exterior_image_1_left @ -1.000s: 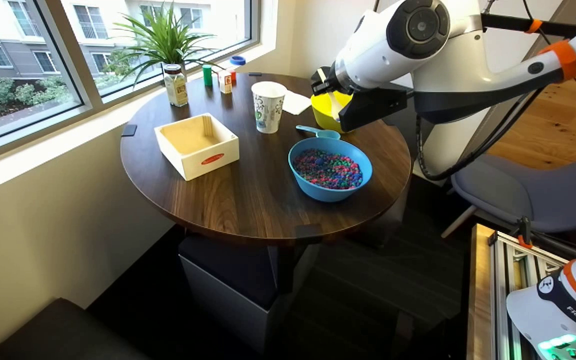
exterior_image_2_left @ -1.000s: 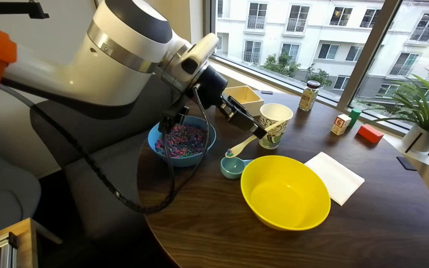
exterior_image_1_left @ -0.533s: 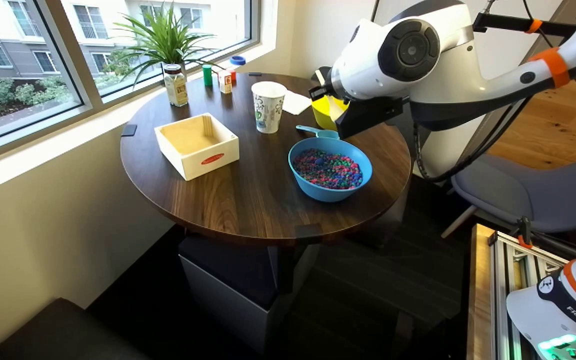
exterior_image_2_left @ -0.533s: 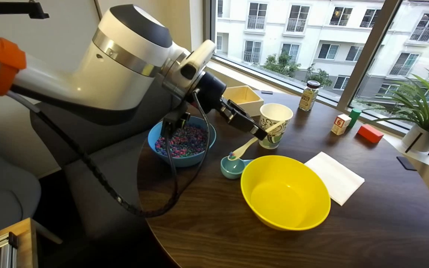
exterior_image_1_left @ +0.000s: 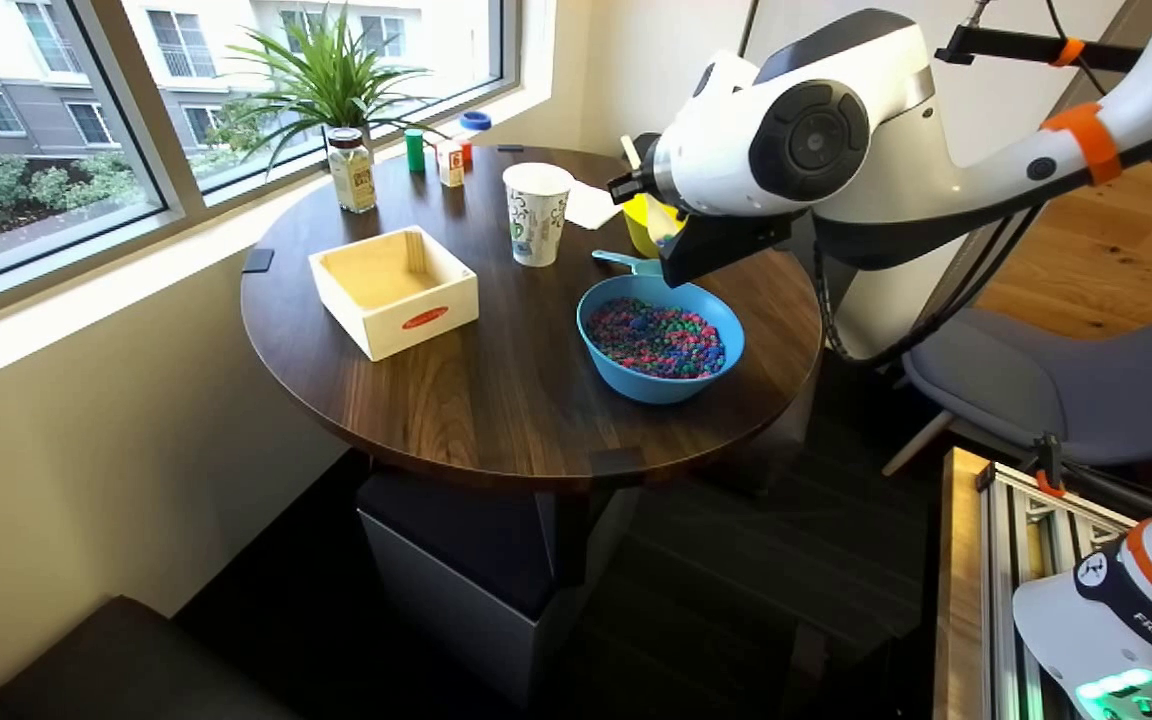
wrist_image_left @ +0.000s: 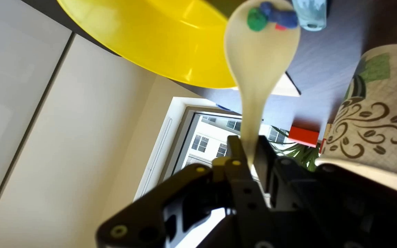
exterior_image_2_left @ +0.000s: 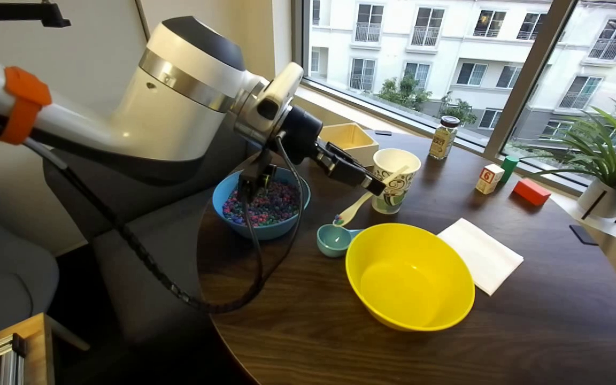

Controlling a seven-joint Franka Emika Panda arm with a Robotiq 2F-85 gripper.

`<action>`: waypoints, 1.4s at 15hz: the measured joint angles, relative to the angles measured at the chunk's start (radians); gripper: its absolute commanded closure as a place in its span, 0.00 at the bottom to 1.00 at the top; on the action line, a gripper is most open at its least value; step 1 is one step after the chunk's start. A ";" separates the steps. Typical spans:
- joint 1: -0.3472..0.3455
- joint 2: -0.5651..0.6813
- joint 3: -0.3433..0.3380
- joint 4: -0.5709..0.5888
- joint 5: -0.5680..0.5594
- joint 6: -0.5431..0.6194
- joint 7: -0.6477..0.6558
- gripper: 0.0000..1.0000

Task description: Use the spoon to take one scoop from the blue bowl, empty it into the measuring cup and then take another scoop and empty into the yellow bowl

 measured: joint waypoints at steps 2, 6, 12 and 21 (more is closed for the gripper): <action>0.004 0.006 0.002 0.003 -0.022 -0.010 0.022 0.97; 0.013 0.018 0.007 0.006 -0.056 -0.034 0.046 0.97; 0.023 0.028 0.012 0.006 -0.087 -0.035 0.051 0.97; 0.028 0.029 0.020 -0.020 -0.099 -0.098 0.051 0.97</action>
